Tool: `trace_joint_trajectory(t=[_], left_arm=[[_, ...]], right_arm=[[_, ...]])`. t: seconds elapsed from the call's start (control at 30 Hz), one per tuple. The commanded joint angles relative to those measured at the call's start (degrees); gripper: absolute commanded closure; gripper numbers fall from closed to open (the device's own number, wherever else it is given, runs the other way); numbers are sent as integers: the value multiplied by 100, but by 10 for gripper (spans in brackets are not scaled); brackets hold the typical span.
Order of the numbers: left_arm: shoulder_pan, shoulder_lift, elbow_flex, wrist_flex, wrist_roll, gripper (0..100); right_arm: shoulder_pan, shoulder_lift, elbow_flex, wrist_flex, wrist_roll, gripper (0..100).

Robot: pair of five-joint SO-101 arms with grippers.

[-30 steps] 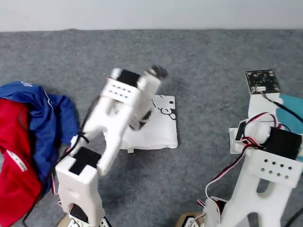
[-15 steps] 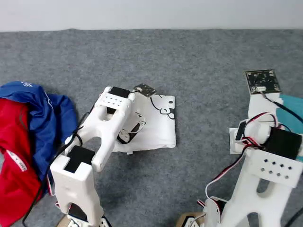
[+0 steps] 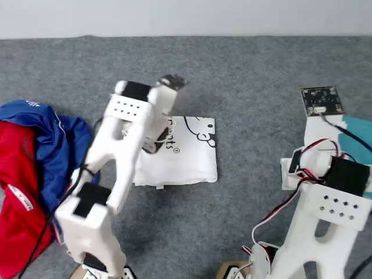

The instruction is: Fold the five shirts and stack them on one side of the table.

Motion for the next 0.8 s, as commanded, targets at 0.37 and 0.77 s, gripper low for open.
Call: trace_joint_trajectory(t=[0.37,0.77], left_arm=[[-3015,-3622,1710,167,44,995],[-4782,-4774,2905,167,-712,995]], right_arm=[[-2967,277,1363,-1771,-1301,974],[-3635,3354,818,-3749,-1319,975]])
